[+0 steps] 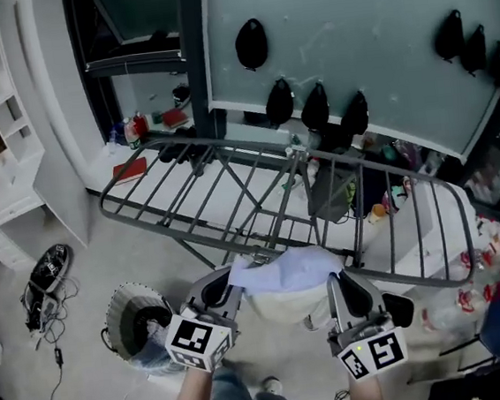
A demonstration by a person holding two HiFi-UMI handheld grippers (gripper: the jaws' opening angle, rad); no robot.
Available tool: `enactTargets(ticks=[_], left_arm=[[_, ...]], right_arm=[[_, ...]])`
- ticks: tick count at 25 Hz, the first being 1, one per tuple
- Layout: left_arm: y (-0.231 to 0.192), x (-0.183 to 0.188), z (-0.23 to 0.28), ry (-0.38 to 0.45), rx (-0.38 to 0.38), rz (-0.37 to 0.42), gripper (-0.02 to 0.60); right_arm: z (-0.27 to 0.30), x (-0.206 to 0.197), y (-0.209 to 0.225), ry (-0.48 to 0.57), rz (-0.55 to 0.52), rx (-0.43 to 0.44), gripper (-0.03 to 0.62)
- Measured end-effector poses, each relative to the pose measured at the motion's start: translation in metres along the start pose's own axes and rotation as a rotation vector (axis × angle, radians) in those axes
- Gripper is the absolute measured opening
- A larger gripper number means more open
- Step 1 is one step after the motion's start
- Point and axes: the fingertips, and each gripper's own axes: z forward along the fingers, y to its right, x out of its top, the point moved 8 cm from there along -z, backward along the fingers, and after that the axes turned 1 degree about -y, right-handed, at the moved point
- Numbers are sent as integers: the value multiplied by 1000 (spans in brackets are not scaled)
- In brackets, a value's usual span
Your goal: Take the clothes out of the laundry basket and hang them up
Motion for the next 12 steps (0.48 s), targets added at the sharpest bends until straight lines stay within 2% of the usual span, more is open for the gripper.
enactTargets(ticks=[5,12], left_arm=[[54,10,54,-5,-109,23,32],[89,19,104,-21,-173,26,32]], right_arm=[[-47,6,54,2,-17,-132,35],[-68,7,95,4,-17,-224,35]])
